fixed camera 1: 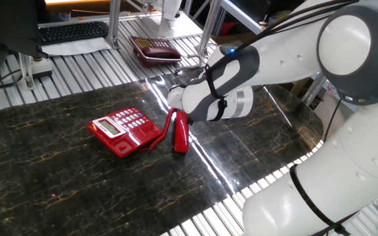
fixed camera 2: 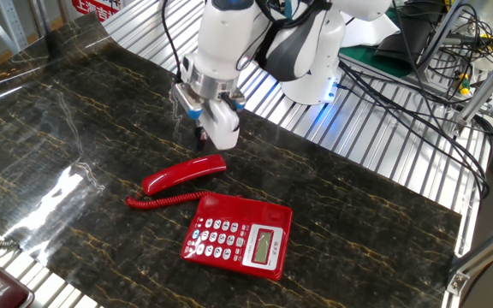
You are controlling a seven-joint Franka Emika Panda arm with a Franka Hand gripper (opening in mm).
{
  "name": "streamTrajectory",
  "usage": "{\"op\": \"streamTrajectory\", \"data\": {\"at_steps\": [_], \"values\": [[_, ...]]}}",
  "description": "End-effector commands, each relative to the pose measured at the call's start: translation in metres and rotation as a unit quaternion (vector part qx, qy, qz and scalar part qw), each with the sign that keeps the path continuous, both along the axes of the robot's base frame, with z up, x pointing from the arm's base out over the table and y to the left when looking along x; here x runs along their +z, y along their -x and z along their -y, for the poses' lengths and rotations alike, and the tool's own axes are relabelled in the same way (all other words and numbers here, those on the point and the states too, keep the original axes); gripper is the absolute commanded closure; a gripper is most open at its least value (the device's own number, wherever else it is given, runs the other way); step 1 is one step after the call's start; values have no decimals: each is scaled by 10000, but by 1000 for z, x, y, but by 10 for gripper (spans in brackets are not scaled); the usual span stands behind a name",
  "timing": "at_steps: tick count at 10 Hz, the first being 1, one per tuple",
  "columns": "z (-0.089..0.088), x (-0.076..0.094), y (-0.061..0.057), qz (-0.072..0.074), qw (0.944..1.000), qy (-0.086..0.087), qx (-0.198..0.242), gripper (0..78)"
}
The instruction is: Place the handset of the telephone on the corresponding phone cradle
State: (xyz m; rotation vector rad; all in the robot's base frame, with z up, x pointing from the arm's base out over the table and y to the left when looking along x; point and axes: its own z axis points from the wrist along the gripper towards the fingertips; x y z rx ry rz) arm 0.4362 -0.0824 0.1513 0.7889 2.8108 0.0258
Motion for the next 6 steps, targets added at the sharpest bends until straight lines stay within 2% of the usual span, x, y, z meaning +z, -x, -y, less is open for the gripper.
{"op": "streamTrajectory", "data": {"at_steps": [1,3,5,6], "values": [[-7,-4,-22,-11,9997,-11,-262,776],[-11,-14,-31,25,9975,-9,-709,776],[-13,-15,-37,55,9965,378,-748,776],[-13,-15,-35,48,9978,370,-555,776]]}}
